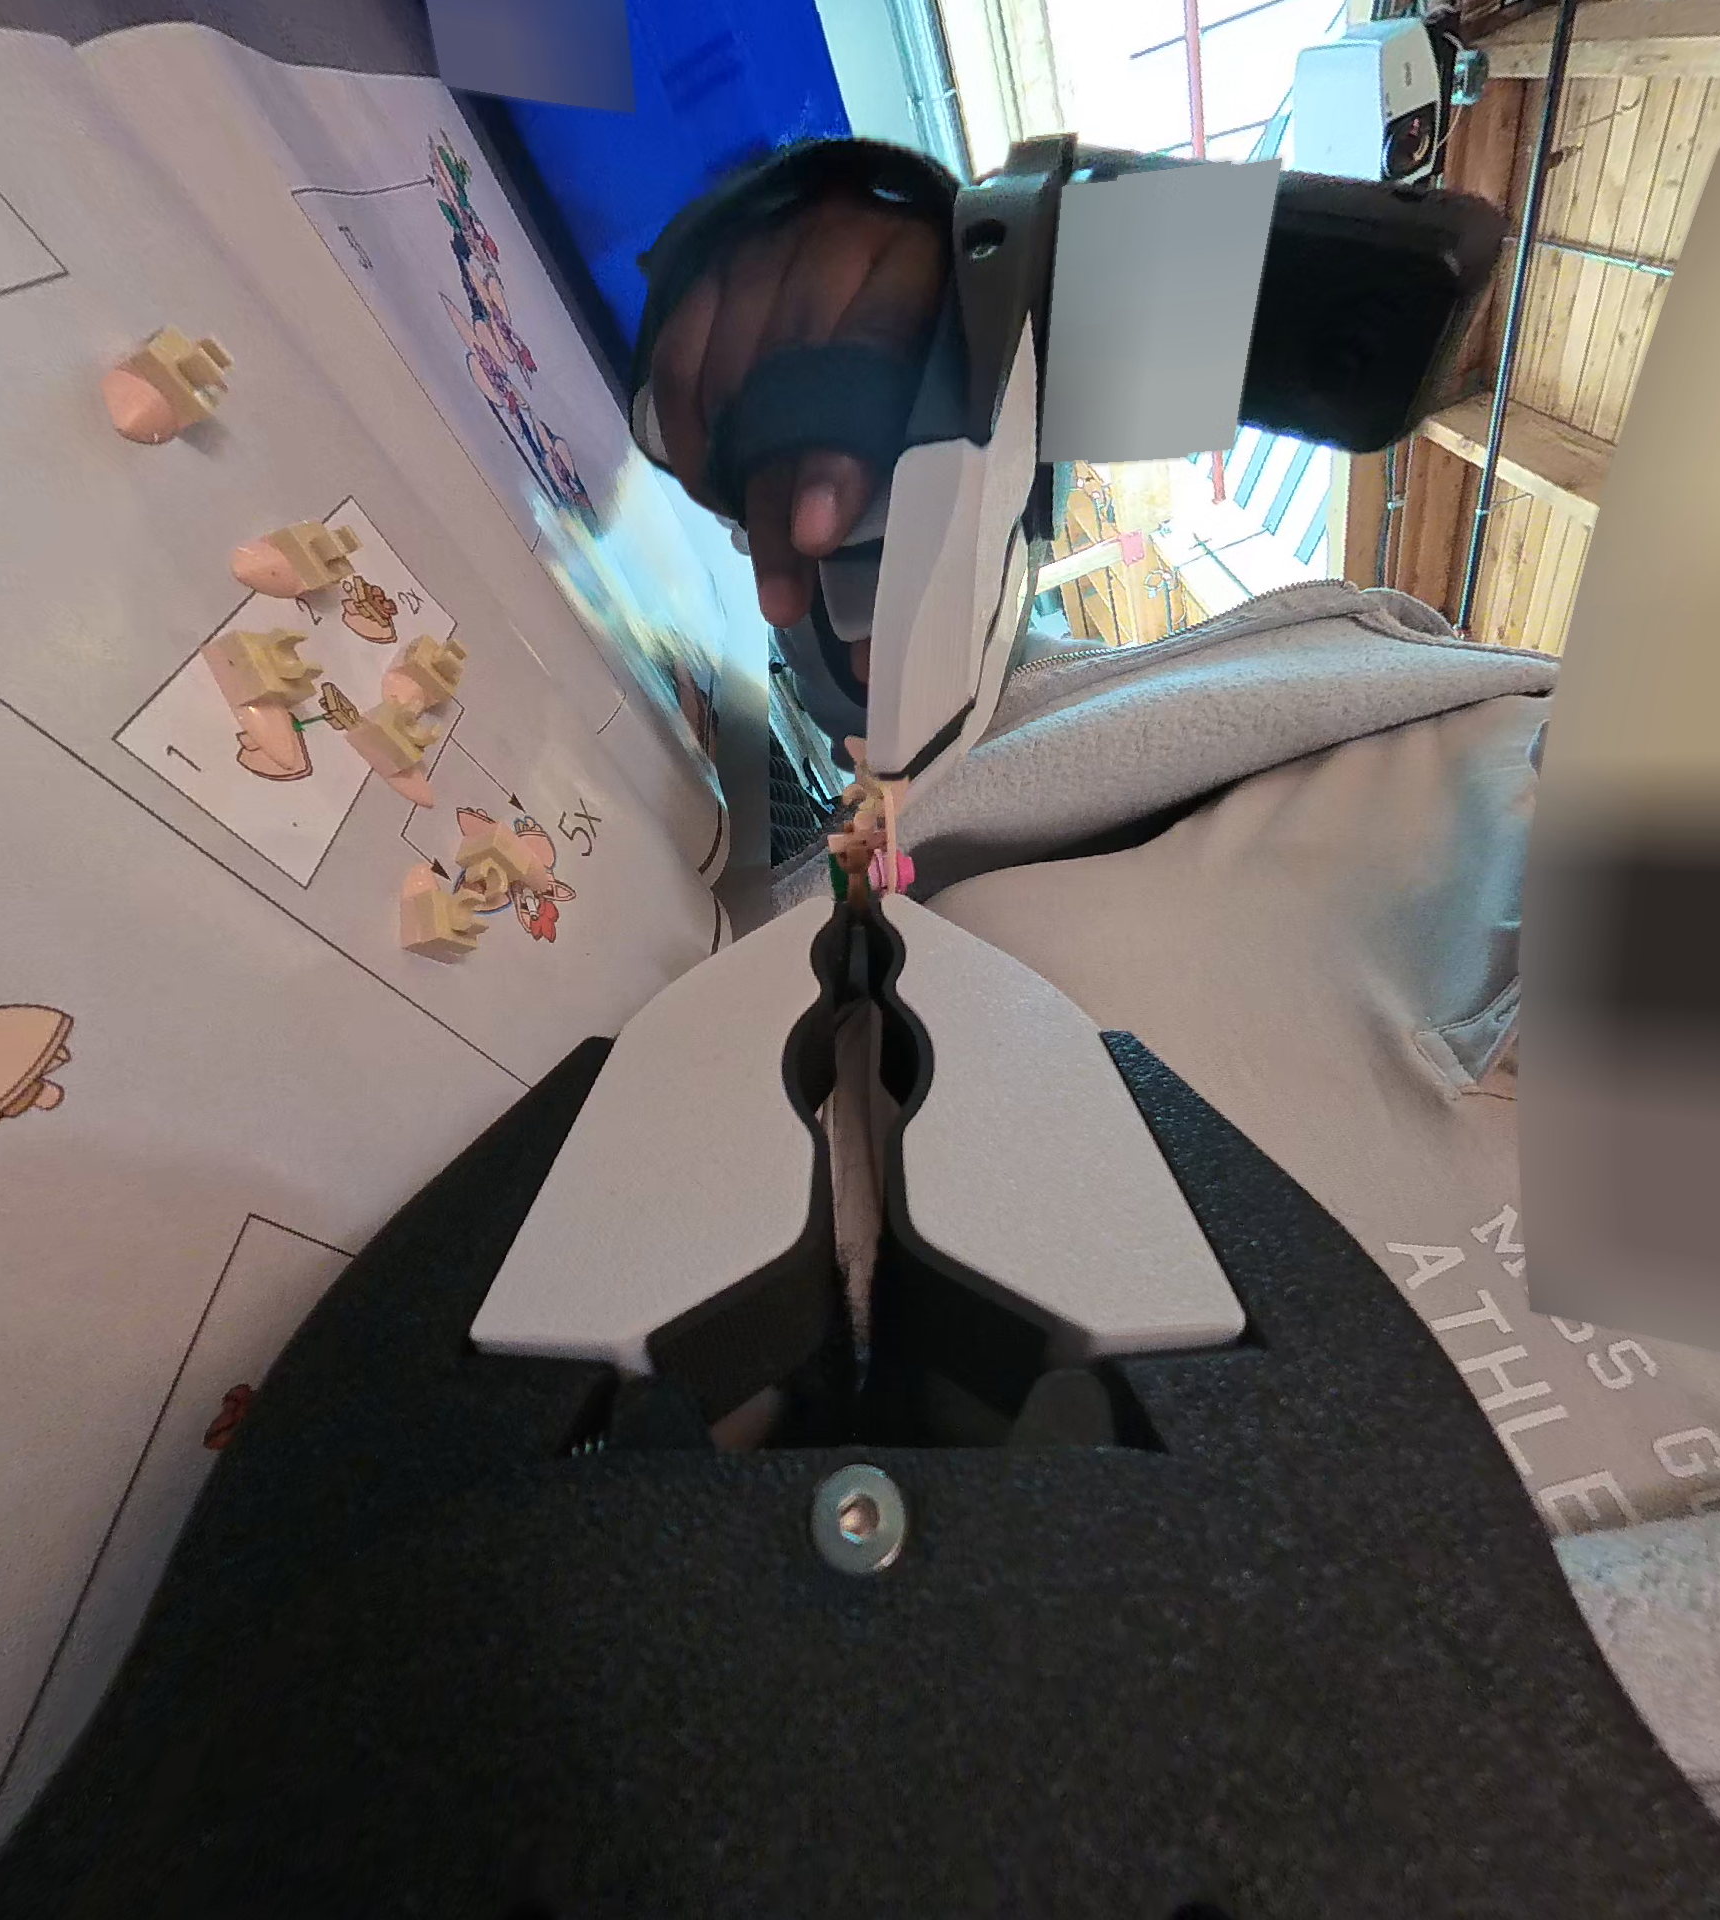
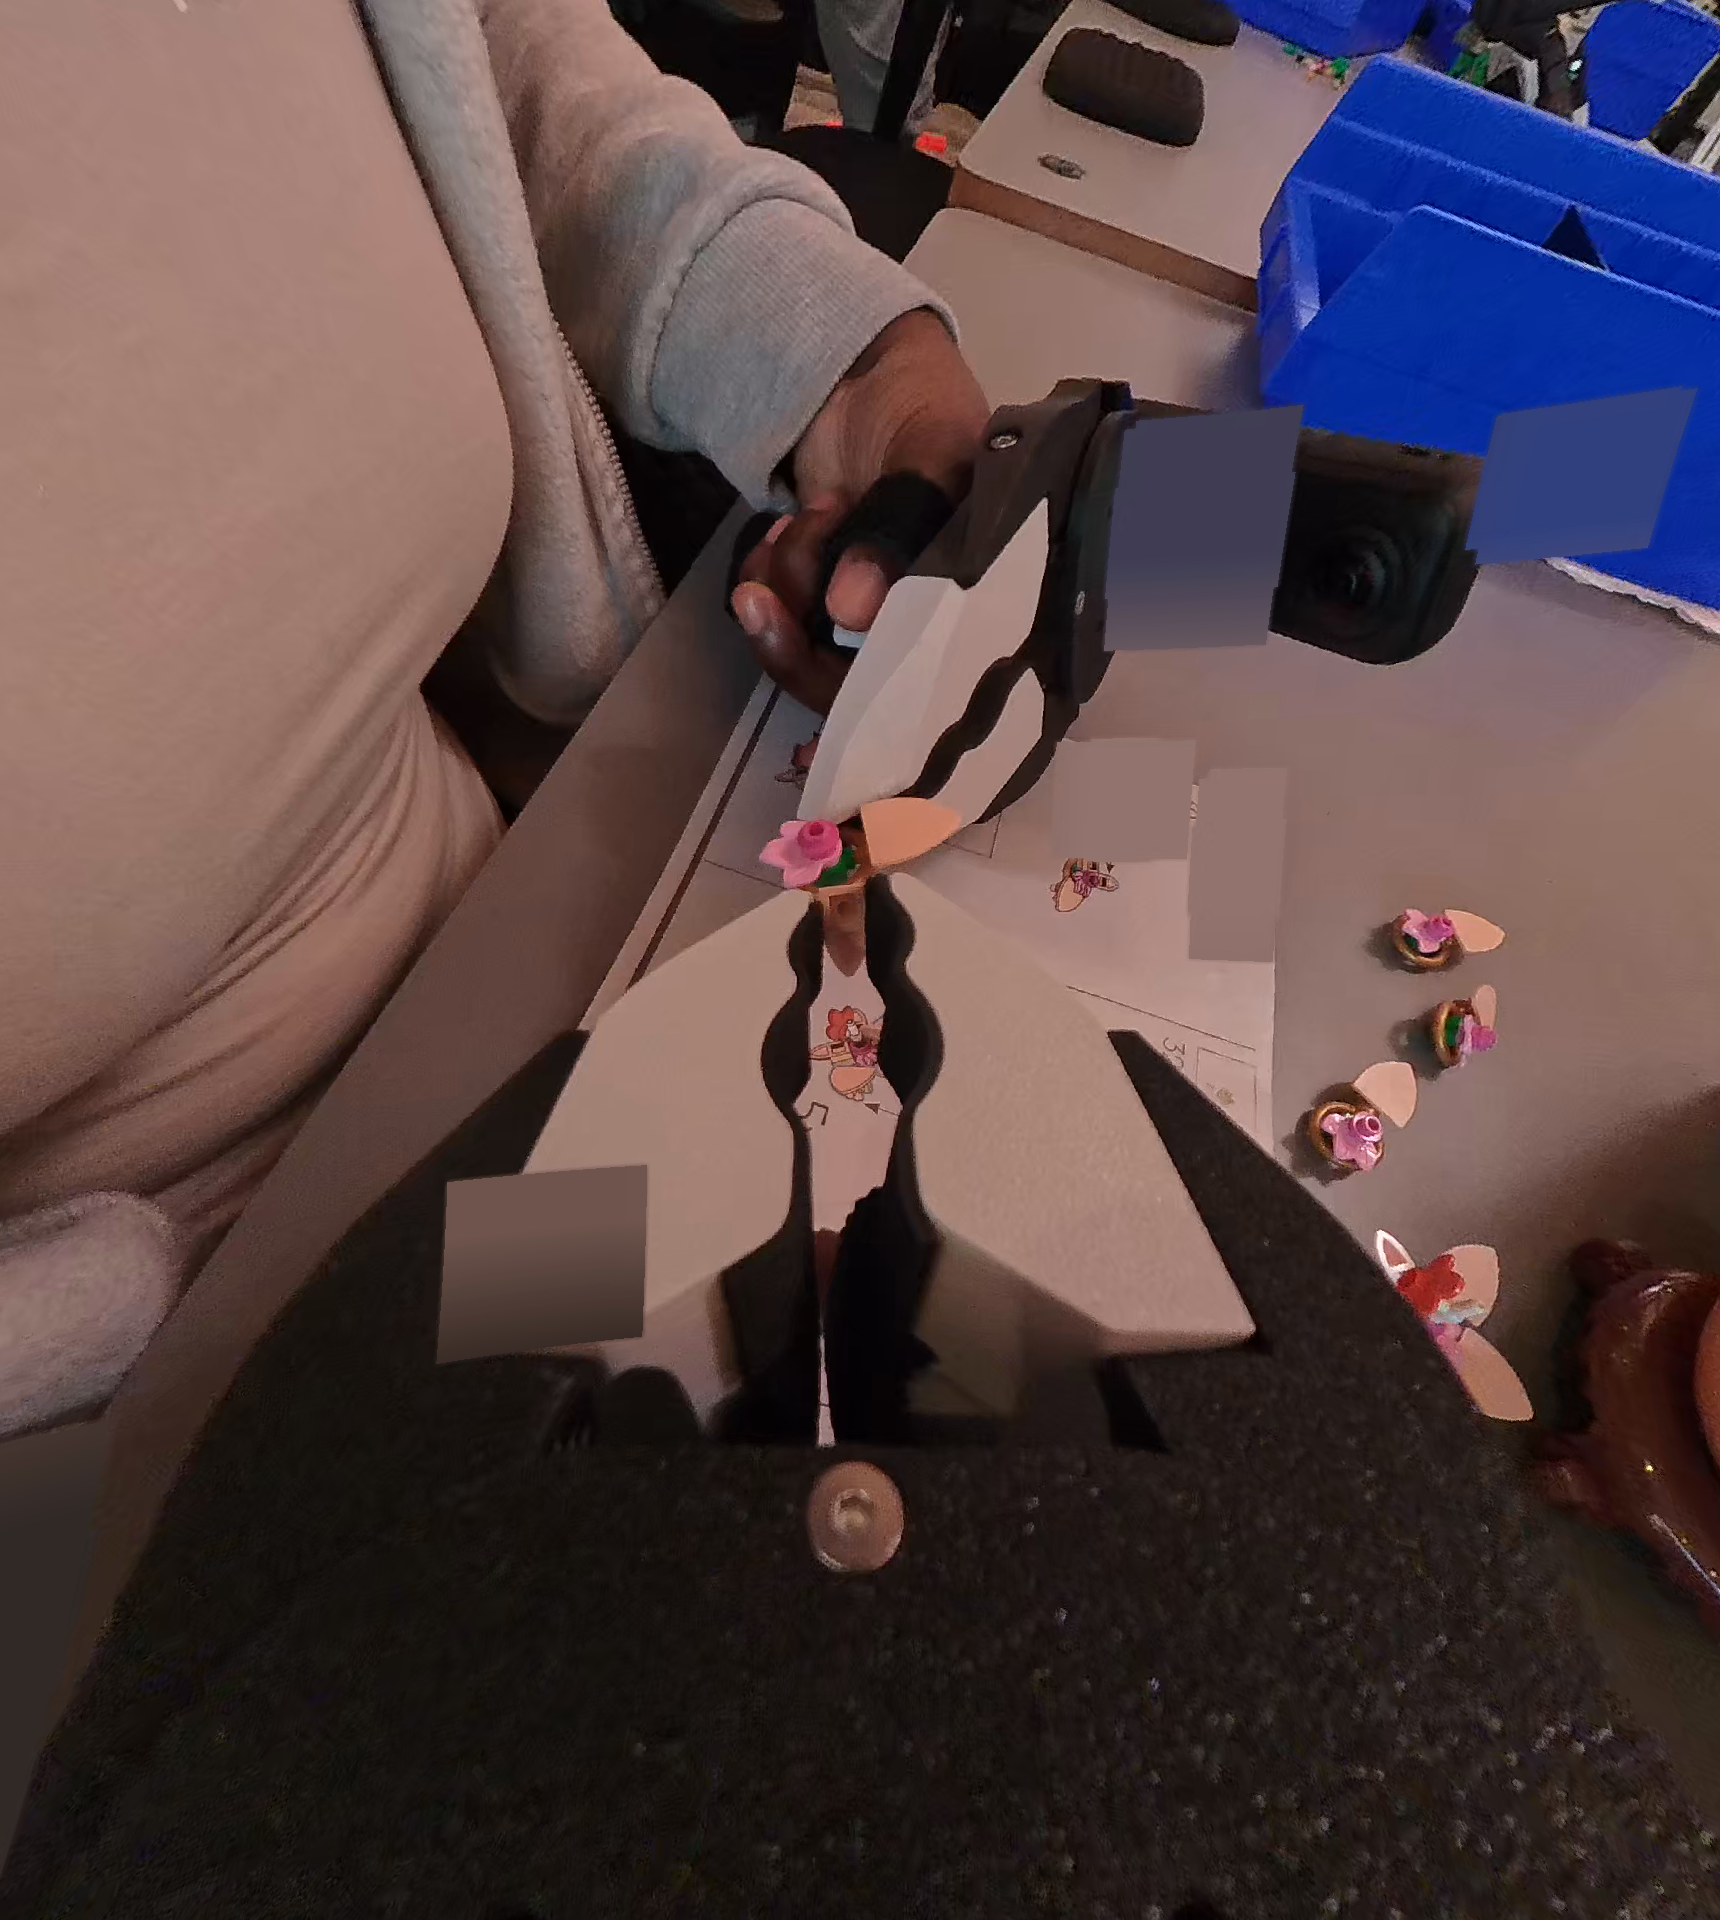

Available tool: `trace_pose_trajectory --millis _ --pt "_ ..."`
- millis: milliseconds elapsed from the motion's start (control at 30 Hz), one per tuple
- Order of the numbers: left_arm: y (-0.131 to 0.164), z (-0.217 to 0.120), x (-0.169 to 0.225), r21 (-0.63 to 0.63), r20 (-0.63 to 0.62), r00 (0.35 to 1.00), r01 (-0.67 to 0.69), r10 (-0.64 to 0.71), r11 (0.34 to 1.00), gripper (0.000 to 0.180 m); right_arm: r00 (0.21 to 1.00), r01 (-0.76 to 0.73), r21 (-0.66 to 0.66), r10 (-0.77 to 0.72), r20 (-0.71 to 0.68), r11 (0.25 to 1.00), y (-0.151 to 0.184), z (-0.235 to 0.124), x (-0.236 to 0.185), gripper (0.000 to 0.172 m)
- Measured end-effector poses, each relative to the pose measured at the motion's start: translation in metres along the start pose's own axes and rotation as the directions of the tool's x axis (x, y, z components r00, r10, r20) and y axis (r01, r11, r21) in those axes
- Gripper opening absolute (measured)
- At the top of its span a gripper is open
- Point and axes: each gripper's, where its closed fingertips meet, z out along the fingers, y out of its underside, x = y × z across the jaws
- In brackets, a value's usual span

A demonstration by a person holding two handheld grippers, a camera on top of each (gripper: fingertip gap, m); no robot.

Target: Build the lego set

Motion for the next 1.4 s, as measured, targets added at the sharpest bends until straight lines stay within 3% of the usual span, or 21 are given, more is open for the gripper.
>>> trace_pose_trajectory --millis 733,1400 --pt "-0.001 -0.001 0.001 0.014 0.005 1.0 -0.024 0.024 1.0 0.003 0.992 -0.088 0.144 0.1 -0.075 0.986 -0.013 -0.01 0.009 0.007" --pt "-0.002 -0.002 0.002 0.022 -0.005 1.0 -0.025 0.026 0.999 0.002 0.987 -0.108 0.136 0.122 -0.101 0.985 -0.005 -0.01 0.009 0.006"
